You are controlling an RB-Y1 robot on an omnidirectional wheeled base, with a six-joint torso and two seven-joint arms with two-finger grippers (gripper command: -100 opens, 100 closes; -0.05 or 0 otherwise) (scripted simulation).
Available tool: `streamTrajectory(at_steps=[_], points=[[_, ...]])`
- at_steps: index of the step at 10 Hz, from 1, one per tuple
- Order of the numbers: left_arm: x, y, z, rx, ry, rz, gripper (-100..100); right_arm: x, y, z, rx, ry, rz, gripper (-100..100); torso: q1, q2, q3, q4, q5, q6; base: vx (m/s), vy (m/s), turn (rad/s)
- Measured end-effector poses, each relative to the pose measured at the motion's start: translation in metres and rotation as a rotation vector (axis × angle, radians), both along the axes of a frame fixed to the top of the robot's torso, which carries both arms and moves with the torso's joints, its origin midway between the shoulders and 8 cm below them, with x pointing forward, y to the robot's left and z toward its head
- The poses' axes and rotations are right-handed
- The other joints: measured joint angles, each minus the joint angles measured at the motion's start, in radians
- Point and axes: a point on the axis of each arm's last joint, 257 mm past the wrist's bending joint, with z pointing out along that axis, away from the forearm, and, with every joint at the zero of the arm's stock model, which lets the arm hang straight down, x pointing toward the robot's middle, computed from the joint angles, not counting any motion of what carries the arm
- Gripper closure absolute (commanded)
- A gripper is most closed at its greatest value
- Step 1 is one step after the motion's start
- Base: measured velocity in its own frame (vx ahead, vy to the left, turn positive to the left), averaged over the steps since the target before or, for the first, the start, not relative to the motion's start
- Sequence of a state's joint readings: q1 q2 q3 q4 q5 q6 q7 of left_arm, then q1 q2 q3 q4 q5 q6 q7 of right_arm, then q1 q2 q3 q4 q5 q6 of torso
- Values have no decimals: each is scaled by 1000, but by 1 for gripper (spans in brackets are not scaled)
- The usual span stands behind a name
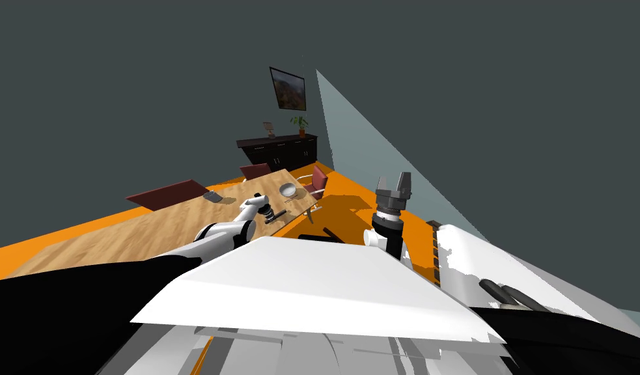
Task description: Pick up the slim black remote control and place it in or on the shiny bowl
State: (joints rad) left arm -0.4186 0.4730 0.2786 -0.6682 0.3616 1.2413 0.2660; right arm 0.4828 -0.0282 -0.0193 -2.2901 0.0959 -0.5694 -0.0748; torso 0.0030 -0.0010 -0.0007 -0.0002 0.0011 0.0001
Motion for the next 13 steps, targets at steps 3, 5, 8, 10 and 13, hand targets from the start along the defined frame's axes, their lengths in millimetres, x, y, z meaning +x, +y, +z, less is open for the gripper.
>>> streamTrajectory(at_steps=[3,5,8,10,13], points=[[4,0,6,0,0,1,100,0,0,0,0,0,0,0,1,0,0,0,0,0,-8,-8,-30],[-8,16,5,2,6,45,100,0,0,0,0,0,0,0,0,1,0,0,0,0,-21,-24,-51],[-24,40,5,8,11,97,100,0,0,0,0,0,0,0,0,1,0,0,0,-1,-12,-19,-41],[-49,66,9,17,14,166,100,0,0,0,0,0,0,0,-1,2,1,0,-1,-2,-20,-28,-49],[-46,77,12,23,3,185,100,0,0,0,0,0,0,0,0,0,0,0,0,-2,-3,-6,-20]])
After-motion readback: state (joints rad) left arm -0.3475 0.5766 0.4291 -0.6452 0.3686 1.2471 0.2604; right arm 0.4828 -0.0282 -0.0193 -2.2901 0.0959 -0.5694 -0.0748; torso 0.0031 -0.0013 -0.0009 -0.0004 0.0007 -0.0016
